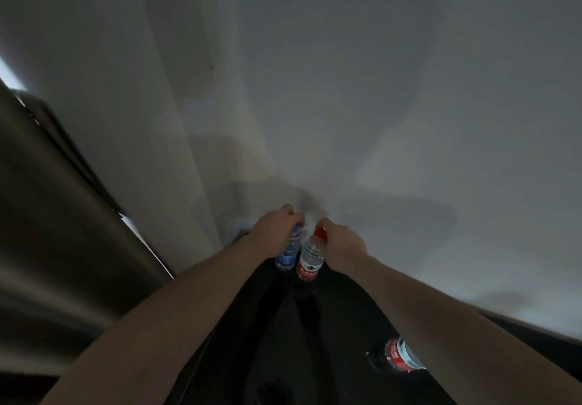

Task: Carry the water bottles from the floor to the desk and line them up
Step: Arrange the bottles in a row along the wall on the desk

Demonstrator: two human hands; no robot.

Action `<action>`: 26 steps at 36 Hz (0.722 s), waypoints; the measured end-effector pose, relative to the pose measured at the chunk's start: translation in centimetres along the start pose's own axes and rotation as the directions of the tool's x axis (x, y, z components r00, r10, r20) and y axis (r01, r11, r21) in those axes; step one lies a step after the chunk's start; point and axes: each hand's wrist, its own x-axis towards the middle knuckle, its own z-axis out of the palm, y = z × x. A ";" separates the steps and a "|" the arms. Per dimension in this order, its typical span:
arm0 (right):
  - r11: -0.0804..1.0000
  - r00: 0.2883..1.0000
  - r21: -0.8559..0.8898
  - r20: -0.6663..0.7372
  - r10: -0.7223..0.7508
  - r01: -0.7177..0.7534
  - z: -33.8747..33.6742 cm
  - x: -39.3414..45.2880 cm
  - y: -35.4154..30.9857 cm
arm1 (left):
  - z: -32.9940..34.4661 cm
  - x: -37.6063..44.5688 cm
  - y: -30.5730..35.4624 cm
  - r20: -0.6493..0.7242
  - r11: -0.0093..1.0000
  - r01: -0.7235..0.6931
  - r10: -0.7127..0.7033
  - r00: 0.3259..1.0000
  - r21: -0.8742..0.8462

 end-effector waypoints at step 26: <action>0.990 0.993 0.132 -0.094 0.070 -0.057 1.5 4.7 -0.9 | 0.2 2.6 -1.2 -0.082 0.995 0.075 -0.081 0.993 -0.071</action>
